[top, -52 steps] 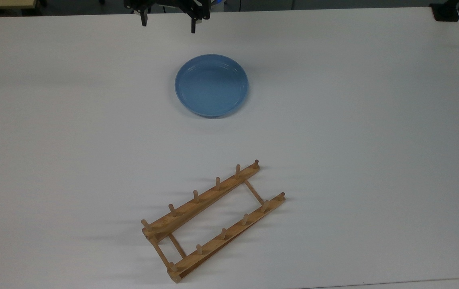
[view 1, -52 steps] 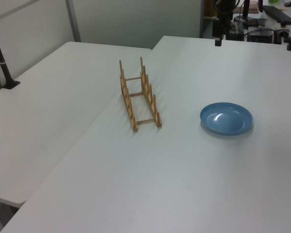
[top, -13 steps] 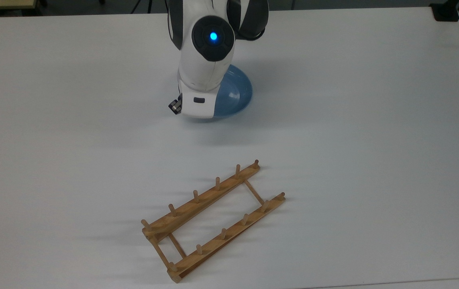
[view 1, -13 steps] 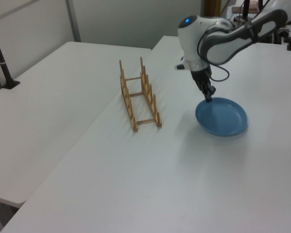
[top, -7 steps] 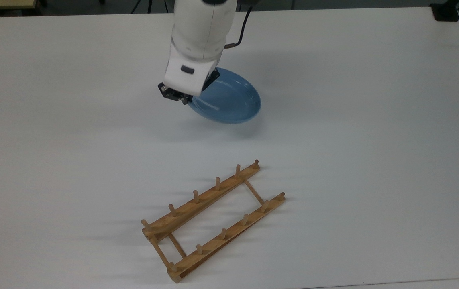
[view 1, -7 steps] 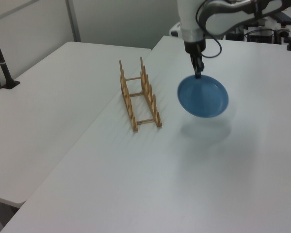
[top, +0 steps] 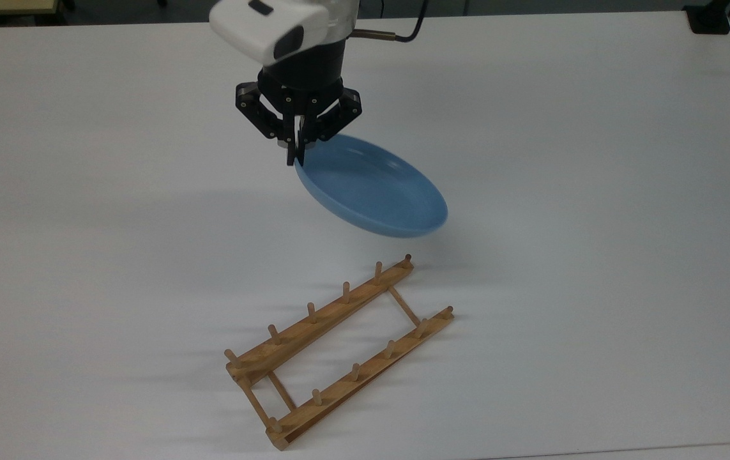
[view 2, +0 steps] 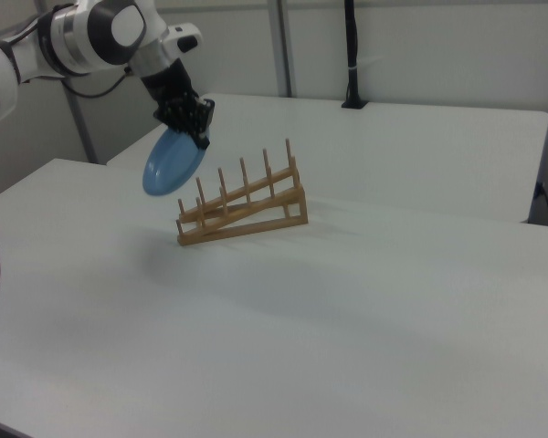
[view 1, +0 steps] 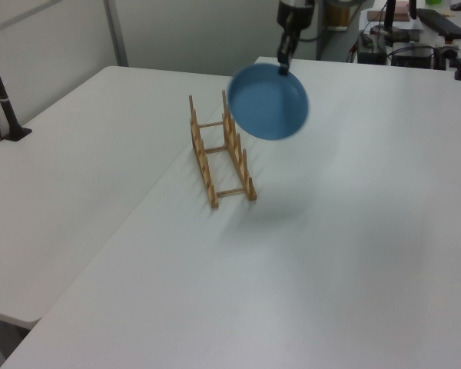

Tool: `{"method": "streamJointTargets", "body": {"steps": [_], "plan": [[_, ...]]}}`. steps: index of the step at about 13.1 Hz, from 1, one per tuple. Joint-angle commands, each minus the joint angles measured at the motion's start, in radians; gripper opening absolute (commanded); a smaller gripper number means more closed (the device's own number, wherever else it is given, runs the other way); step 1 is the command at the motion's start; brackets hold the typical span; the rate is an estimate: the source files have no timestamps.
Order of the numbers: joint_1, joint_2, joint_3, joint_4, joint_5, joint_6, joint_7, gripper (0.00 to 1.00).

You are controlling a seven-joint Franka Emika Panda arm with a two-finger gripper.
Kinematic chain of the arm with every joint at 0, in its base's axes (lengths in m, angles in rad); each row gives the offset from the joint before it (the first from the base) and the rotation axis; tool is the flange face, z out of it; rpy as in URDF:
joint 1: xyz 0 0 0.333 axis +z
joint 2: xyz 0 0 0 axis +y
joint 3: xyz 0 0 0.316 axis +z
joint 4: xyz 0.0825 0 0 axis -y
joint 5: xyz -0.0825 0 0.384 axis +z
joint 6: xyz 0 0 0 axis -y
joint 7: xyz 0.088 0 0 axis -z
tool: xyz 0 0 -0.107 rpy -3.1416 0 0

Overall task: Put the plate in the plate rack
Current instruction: 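Lift the plate by its rim, tilting it upright, then carry the upright plate over the wooden rack and lower it between pegs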

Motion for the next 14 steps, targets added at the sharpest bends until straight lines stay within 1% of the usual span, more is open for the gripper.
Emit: {"method": "streamJointTargets", "body": {"steps": [1,3,4,5,8,10,12,14], "plan": [[0.016,0.009,-0.007,0.013,-0.113,0.156,0.225,0.0],[0.031,0.018,-0.01,0.012,-0.214,0.231,0.339,0.0],[0.034,0.021,-0.01,0.007,-0.274,0.255,0.383,0.0],[0.037,0.034,-0.008,0.006,-0.351,0.273,0.438,0.0],[0.083,0.091,-0.008,-0.014,-0.523,0.298,0.526,0.0],[0.098,0.134,-0.01,-0.016,-0.648,0.299,0.618,0.0],[0.098,0.15,-0.01,-0.016,-0.699,0.302,0.654,0.0],[0.098,0.159,-0.011,-0.016,-0.715,0.319,0.657,0.0]]}}
